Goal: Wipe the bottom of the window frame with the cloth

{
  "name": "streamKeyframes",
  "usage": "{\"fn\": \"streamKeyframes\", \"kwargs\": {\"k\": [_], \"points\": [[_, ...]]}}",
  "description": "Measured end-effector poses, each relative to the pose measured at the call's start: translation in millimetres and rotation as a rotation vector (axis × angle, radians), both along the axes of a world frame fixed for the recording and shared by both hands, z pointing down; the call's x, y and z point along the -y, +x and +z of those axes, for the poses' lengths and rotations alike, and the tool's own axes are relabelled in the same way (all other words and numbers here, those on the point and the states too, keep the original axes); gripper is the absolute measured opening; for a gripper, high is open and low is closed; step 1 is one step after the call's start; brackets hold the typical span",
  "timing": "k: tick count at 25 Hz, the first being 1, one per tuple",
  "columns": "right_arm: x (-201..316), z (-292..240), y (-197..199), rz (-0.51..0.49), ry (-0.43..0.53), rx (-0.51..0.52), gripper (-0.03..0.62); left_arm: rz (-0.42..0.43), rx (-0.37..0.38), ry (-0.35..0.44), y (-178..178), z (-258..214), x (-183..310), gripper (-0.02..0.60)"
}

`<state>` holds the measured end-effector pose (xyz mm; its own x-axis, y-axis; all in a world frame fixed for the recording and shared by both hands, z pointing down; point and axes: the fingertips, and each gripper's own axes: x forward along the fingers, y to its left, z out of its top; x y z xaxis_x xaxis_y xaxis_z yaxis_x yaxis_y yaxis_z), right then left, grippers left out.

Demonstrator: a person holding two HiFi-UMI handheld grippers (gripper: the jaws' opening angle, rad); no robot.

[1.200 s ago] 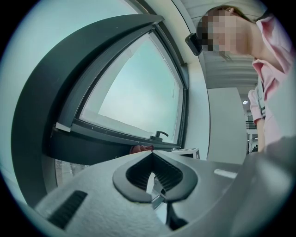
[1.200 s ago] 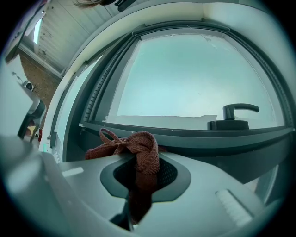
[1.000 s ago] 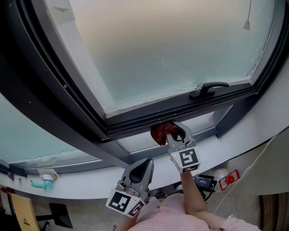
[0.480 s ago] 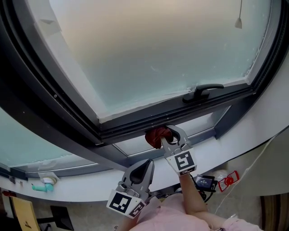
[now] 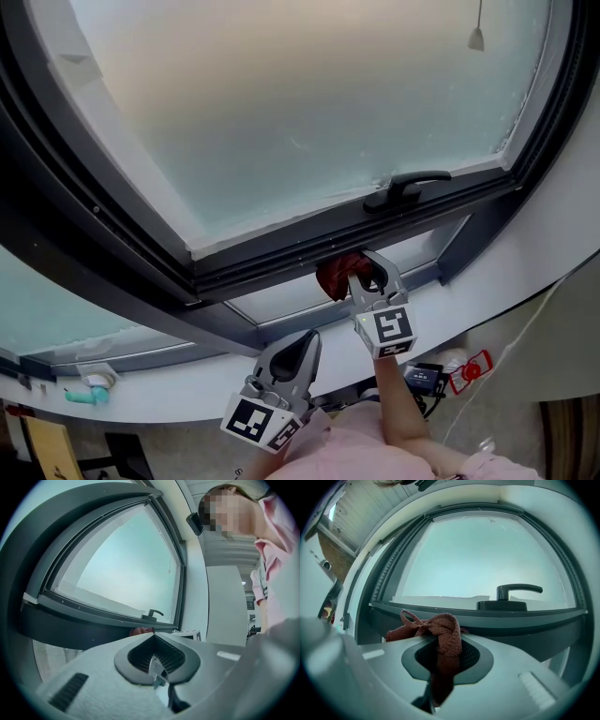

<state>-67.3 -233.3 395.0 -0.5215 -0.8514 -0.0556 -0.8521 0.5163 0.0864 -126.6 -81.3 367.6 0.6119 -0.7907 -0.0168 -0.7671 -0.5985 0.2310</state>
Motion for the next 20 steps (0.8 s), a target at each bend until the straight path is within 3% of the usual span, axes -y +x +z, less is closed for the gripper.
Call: {"fn": "streamKeyframes", "kwargs": {"k": [10,20], "points": [[1,-2,5,0.027,-0.026,0.002,0.057,-0.02,0.004,0.0,-3,-1,-3,0.002],[8,3,23,0.124,-0.045,0.007,0.057,-0.034,0.006,-0.001,-5,0,-5,0.002]]}}
